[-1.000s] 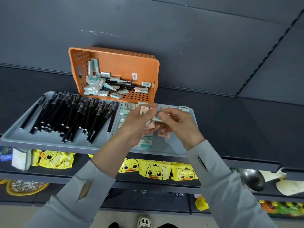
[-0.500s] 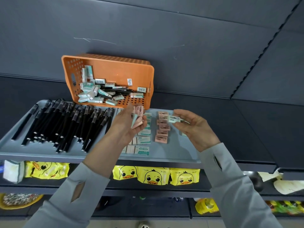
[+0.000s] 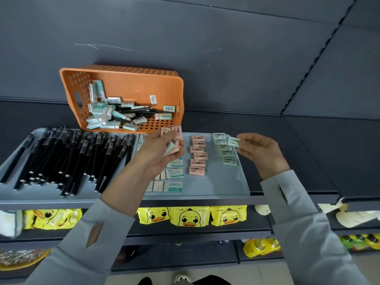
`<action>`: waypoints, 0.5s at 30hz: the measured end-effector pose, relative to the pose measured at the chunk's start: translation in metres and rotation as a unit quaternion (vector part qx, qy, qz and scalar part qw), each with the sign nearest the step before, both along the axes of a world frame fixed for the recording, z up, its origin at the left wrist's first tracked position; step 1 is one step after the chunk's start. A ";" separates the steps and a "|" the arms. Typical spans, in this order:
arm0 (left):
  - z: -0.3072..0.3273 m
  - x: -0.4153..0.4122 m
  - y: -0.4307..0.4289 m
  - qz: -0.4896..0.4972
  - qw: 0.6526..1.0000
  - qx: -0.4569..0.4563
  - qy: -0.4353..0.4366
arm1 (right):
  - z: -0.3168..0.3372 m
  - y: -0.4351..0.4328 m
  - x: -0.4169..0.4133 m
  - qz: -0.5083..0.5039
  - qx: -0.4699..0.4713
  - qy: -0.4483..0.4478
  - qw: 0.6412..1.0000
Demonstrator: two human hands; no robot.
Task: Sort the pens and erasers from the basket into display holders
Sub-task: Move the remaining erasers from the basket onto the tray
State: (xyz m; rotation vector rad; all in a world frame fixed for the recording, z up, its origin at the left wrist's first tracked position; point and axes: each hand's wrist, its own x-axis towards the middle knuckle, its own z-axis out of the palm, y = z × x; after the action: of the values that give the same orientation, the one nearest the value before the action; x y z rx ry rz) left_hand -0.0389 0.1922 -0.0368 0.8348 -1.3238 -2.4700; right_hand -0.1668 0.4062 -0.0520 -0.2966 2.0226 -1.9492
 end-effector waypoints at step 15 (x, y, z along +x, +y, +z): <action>-0.012 -0.004 0.029 -0.084 0.993 -0.079 -0.002 | -0.019 0.012 0.026 0.064 0.386 0.227 0.892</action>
State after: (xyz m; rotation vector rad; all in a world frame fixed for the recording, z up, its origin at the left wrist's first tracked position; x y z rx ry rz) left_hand -0.0426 0.2215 -0.0488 0.7173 -1.6292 -2.4444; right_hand -0.1403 0.4186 -0.0711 -0.6992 2.7859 -0.9098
